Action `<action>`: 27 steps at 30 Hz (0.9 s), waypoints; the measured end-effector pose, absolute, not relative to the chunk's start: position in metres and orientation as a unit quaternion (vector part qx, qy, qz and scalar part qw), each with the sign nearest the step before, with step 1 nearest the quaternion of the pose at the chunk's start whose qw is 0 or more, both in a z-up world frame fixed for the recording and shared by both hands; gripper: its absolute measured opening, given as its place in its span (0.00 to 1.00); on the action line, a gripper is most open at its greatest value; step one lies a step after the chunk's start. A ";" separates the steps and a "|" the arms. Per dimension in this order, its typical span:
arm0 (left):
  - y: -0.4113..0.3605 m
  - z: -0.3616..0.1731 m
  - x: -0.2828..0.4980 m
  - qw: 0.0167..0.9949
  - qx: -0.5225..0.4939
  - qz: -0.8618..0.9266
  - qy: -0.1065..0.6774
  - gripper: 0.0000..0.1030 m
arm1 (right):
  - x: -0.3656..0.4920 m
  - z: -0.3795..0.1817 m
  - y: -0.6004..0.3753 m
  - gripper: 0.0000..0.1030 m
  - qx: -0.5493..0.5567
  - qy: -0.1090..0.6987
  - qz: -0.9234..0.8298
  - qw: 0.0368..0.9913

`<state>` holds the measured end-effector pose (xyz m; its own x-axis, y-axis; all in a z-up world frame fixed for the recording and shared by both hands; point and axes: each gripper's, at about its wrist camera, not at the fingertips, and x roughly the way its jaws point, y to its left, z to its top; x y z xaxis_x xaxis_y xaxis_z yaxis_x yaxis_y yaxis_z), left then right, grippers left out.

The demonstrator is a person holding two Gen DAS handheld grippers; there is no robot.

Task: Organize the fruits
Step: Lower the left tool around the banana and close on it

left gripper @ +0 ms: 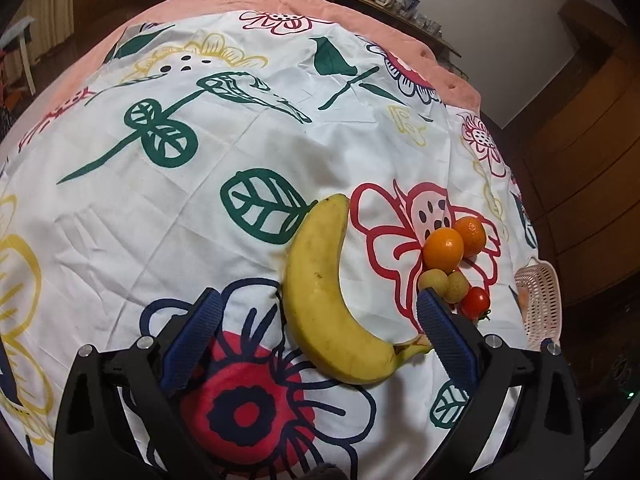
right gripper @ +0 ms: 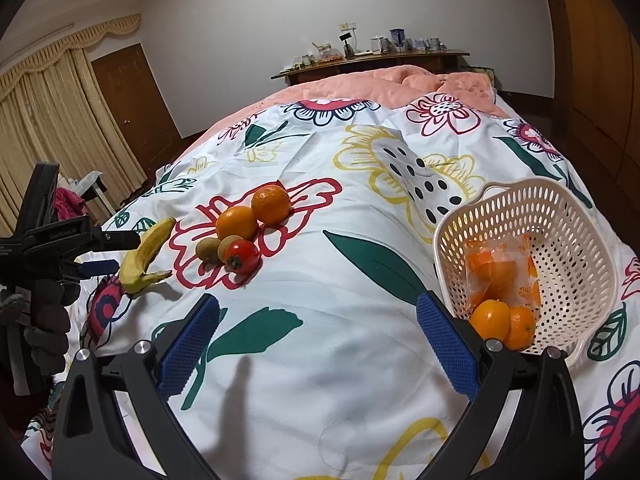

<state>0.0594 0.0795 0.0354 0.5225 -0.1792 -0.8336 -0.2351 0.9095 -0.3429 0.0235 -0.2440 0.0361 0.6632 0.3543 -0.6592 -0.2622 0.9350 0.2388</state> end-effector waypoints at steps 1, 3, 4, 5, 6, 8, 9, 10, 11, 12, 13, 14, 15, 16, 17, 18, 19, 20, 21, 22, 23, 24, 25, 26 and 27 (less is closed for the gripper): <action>0.081 0.036 0.059 0.845 -0.218 0.016 0.488 0.96 | 0.024 0.036 -0.244 0.95 0.062 0.374 0.170 0.910; 0.082 0.037 0.058 0.843 -0.227 0.014 0.488 0.95 | 0.024 0.035 -0.245 0.95 0.064 0.374 0.170 0.909; 0.082 0.037 0.058 0.842 -0.229 0.014 0.489 0.93 | 0.024 0.035 -0.245 0.95 0.064 0.375 0.170 0.909; 0.082 0.038 0.057 0.841 -0.230 0.016 0.490 0.92 | 0.024 0.035 -0.244 0.95 0.065 0.375 0.170 0.909; 0.082 0.038 0.057 0.840 -0.232 0.018 0.490 0.90 | 0.025 0.035 -0.244 0.95 0.066 0.375 0.170 0.909; 0.084 0.039 0.056 0.837 -0.241 0.016 0.490 0.86 | 0.025 0.035 -0.244 0.95 0.067 0.375 0.171 0.909; 0.085 0.040 0.055 0.836 -0.246 0.017 0.490 0.83 | 0.025 0.035 -0.244 0.95 0.066 0.375 0.170 0.909; 0.086 0.041 0.054 0.835 -0.250 0.016 0.490 0.82 | 0.025 0.035 -0.244 0.95 0.066 0.375 0.170 0.909; 0.086 0.041 0.053 0.834 -0.253 0.014 0.490 0.81 | 0.025 0.035 -0.244 0.95 0.066 0.375 0.170 0.909; 0.086 0.043 0.052 0.834 -0.256 0.012 0.489 0.80 | 0.025 0.035 -0.245 0.95 0.067 0.375 0.171 0.909; 0.086 0.044 0.051 0.834 -0.257 0.012 0.489 0.79 | 0.025 0.034 -0.245 0.95 0.068 0.375 0.171 0.909; 0.086 0.044 0.051 0.834 -0.257 0.011 0.488 0.78 | 0.025 0.034 -0.245 0.95 0.069 0.375 0.171 0.908; 0.084 0.044 0.051 0.834 -0.256 0.008 0.488 0.77 | 0.025 0.034 -0.246 0.95 0.070 0.375 0.171 0.908; 0.082 0.044 0.051 0.834 -0.255 0.006 0.490 0.74 | 0.025 0.034 -0.246 0.95 0.071 0.375 0.171 0.908; 0.080 0.043 0.051 0.832 -0.254 0.003 0.493 0.73 | 0.025 0.034 -0.246 0.95 0.071 0.375 0.171 0.908; 0.077 0.042 0.051 0.831 -0.253 0.000 0.495 0.72 | 0.025 0.034 -0.246 0.95 0.072 0.375 0.171 0.908; 0.075 0.041 0.051 0.830 -0.253 -0.003 0.497 0.71 | 0.025 0.034 -0.246 0.95 0.072 0.375 0.171 0.908; 0.074 0.040 0.052 0.829 -0.254 -0.006 0.499 0.71 | 0.025 0.034 -0.246 0.95 0.071 0.375 0.171 0.908; 0.072 0.040 0.052 0.828 -0.253 -0.009 0.500 0.71 | 0.025 0.033 -0.246 0.95 0.072 0.375 0.171 0.908; 0.070 0.039 0.052 0.829 -0.249 -0.009 0.502 0.71 | 0.025 0.034 -0.246 0.95 0.072 0.375 0.171 0.908; 0.069 0.038 0.053 0.829 -0.246 -0.007 0.503 0.71 | 0.025 0.034 -0.246 0.95 0.072 0.375 0.170 0.908; 0.069 0.036 0.053 0.827 -0.245 -0.006 0.505 0.71 | 0.025 0.033 -0.246 0.95 0.073 0.375 0.170 0.908; 0.069 0.033 0.054 0.825 -0.246 -0.004 0.508 0.71 | 0.025 0.034 -0.246 0.95 0.073 0.375 0.170 0.908; 0.070 0.031 0.054 0.824 -0.247 -0.003 0.510 0.71 | 0.025 0.034 -0.246 0.95 0.073 0.375 0.170 0.909; 0.070 0.028 0.055 0.822 -0.248 -0.001 0.513 0.71 | 0.026 0.033 -0.246 0.95 0.074 0.375 0.170 0.909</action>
